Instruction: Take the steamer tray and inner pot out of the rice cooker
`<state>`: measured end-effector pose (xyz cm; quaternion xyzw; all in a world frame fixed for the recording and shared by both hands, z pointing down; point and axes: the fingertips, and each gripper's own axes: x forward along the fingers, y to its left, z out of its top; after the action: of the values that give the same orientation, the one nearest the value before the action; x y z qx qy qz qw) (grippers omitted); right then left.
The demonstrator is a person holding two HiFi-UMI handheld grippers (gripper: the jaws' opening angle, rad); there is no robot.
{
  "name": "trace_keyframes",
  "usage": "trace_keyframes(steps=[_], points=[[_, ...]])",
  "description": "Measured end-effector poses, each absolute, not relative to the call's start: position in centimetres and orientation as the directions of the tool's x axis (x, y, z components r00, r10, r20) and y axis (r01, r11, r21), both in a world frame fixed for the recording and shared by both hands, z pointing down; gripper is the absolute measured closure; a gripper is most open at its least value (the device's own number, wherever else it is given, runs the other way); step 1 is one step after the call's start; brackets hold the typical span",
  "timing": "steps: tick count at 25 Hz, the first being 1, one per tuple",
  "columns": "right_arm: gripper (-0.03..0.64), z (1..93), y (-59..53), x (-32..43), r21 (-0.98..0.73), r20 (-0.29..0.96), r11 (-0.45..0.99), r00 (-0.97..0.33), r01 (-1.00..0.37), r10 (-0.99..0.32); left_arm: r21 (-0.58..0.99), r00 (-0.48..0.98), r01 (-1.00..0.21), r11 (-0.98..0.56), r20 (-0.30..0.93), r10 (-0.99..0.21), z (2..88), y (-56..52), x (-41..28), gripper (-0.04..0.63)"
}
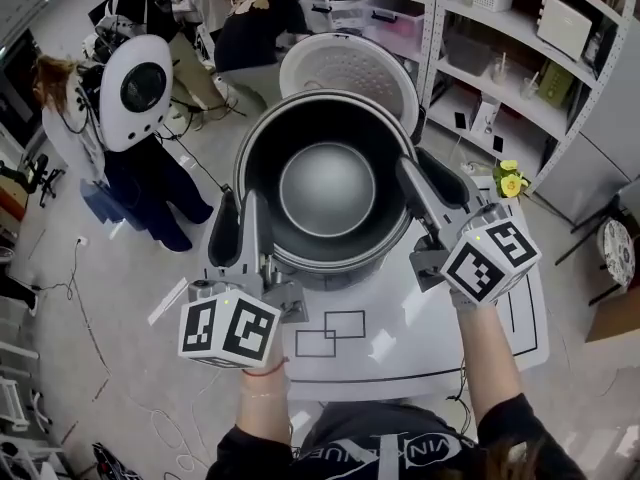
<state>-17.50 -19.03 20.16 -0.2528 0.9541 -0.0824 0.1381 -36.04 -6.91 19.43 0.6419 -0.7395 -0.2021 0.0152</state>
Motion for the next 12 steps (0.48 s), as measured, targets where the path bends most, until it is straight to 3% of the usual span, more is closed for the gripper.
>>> trace_keyframes(steps=[12], points=[[0.520,19.5,-17.1,-2.8,-0.235,-0.192,0.779,-0.758,-0.582,-0.624,0.357,-0.046,-0.933,-0.035,-0.216,-0.975,19.2,-7.6,-22.9,0.462]])
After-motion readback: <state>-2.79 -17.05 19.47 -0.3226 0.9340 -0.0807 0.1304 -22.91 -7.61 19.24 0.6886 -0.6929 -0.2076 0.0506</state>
